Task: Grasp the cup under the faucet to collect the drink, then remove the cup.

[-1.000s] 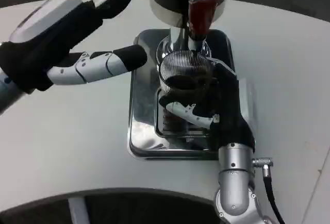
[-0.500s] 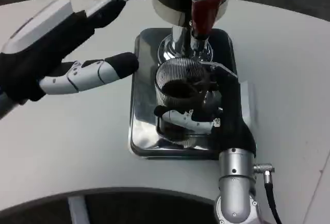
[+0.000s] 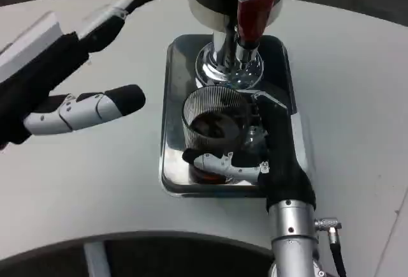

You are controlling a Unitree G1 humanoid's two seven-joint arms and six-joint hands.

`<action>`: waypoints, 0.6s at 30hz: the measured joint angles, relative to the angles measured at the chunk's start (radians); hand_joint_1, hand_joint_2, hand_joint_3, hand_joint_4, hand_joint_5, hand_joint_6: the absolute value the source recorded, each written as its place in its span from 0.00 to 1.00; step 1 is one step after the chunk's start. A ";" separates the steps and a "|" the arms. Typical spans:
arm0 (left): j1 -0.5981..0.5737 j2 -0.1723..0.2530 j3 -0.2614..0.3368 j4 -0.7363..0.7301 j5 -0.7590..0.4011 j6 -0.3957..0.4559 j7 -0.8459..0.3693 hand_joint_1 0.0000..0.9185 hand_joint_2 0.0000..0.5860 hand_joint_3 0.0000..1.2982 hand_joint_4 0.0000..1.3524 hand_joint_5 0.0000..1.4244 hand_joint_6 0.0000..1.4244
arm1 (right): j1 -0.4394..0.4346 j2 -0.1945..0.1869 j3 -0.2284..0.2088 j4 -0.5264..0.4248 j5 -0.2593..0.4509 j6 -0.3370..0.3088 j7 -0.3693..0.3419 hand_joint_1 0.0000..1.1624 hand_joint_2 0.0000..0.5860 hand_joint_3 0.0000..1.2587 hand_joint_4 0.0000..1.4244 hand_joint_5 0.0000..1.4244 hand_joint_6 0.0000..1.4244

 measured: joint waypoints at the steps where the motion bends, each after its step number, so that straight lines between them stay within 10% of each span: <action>1: 0.014 0.008 0.007 -0.005 0.022 0.001 0.006 0.00 0.13 0.00 0.00 0.00 0.00 | 0.013 -0.005 0.005 -0.019 -0.005 0.005 0.013 1.00 0.20 0.56 0.59 0.65 0.92; 18: 0.310 0.067 0.052 -0.213 0.309 0.100 0.089 0.00 0.02 0.00 0.00 0.00 0.00 | 0.191 -0.054 0.019 -0.332 -0.004 0.080 0.211 1.00 0.19 0.58 0.60 0.65 0.94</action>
